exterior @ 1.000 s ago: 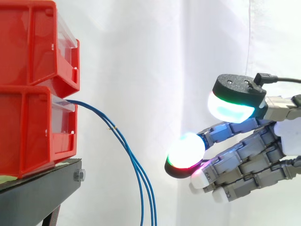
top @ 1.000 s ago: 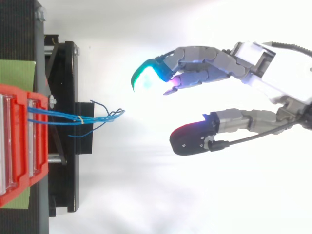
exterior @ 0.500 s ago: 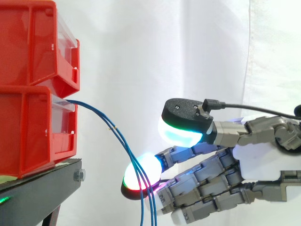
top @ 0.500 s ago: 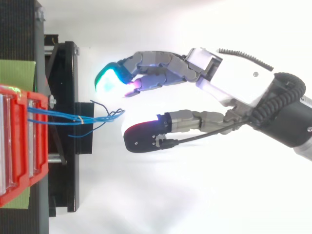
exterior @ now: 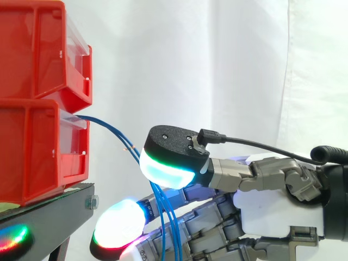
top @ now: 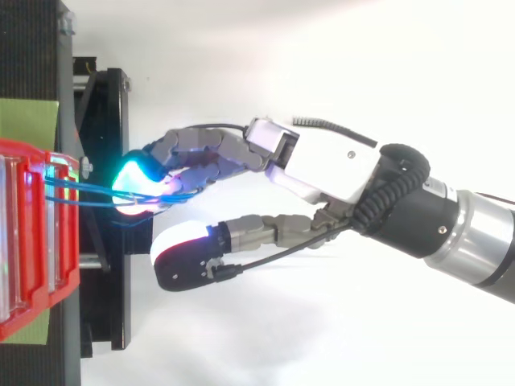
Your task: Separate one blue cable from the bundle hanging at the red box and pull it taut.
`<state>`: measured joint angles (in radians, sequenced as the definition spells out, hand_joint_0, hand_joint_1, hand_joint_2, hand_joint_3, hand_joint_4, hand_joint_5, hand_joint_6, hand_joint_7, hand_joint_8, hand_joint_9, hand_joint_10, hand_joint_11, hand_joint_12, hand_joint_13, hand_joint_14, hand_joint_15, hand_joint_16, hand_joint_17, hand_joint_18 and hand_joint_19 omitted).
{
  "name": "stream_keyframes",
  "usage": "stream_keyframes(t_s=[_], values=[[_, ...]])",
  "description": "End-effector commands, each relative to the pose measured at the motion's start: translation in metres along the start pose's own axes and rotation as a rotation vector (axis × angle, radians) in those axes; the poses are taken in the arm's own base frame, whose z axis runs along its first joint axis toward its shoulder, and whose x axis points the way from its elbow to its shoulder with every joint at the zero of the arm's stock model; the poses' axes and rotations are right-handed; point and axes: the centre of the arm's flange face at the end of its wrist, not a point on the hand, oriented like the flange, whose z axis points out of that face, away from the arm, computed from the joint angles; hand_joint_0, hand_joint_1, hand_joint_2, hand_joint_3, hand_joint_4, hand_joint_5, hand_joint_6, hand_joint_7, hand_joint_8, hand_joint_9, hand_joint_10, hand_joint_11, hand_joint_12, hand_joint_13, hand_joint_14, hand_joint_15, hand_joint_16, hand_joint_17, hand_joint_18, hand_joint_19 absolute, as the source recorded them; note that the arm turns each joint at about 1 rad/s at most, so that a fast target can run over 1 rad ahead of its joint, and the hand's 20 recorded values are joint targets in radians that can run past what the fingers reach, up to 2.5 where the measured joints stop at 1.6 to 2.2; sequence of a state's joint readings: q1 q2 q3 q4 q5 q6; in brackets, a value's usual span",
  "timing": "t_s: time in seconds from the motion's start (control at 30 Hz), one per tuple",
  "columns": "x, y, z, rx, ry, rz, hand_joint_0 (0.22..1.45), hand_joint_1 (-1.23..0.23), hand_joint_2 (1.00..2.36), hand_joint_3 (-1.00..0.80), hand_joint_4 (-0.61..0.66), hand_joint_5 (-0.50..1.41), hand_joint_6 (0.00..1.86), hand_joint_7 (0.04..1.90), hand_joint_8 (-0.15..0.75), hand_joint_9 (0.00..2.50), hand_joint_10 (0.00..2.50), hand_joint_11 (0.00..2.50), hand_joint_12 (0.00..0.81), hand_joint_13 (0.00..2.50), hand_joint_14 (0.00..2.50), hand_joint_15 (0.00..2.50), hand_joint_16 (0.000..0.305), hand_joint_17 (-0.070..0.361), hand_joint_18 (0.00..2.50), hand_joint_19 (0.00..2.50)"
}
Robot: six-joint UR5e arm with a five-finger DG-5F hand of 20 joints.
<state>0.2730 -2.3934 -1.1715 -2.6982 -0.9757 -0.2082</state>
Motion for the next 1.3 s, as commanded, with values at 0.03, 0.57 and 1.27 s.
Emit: stream_keyframes(t_s=[0.03,0.57,1.27], values=[[0.002,0.001,0.001,-0.003,0.010,0.011,0.53,-0.56,1.00,-0.50,0.33,-0.13,0.50,0.92,0.321,0.76,0.01,0.34,0.343,0.53,0.01,0.26,0.040,0.090,0.34,0.34],[-0.007,-0.006,0.002,0.021,0.050,0.207,0.55,-0.57,1.00,-0.49,0.32,-0.12,0.50,0.96,0.319,0.81,0.01,0.39,0.342,0.62,0.01,0.33,0.039,0.088,0.40,0.38],[-0.035,-0.013,0.014,0.032,0.201,0.235,0.58,-0.75,1.00,-0.50,0.24,-0.12,0.50,1.12,0.316,0.81,0.01,0.44,0.338,0.68,0.01,0.39,0.039,0.088,0.48,0.42]])
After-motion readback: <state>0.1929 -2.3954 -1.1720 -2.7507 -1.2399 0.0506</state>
